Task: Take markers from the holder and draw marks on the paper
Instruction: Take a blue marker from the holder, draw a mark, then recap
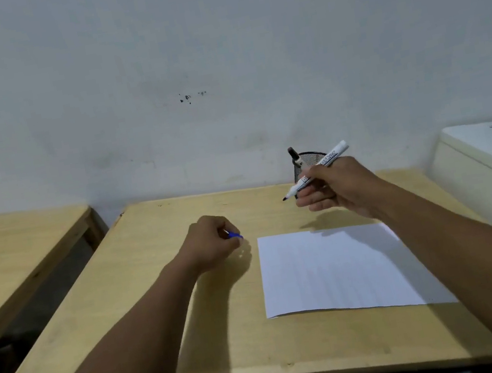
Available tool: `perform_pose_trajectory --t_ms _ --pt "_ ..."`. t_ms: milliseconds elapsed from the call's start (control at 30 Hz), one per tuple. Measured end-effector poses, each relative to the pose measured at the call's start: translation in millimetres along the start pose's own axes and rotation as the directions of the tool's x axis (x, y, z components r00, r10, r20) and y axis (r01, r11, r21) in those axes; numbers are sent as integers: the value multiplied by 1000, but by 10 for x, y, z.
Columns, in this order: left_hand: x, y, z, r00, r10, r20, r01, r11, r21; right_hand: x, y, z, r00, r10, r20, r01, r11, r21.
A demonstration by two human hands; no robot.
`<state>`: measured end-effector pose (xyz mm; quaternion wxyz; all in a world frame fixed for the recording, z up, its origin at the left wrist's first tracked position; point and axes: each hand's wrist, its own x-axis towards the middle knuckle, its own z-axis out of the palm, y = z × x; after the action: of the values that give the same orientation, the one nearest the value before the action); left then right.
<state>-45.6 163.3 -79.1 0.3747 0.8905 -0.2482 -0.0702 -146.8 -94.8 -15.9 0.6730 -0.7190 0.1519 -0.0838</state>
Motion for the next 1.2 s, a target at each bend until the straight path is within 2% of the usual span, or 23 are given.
perform_pose_trajectory --t_ms 133,300,433,600,800,1200 --pt "60 36 297 998 31 49 -34 997 66 115 339 371 998 -54 -39 54 998 -13" --pt "106 -60 444 998 69 2 -69 992 109 248 607 683 987 -51 -151 52 999 -1" --pt "46 -128 556 988 111 -105 -100 990 103 329 776 824 988 -12 -156 23 997 72" --pt "5 -160 566 980 142 -137 -137 990 42 354 974 836 976 -70 -204 64 997 -33" --pt "26 -198 612 972 180 -151 -171 983 69 363 1056 831 972 -140 -188 114 983 -144" --pt "41 -192 615 978 172 -121 -160 982 102 364 1089 817 981 -135 -140 114 982 -149"
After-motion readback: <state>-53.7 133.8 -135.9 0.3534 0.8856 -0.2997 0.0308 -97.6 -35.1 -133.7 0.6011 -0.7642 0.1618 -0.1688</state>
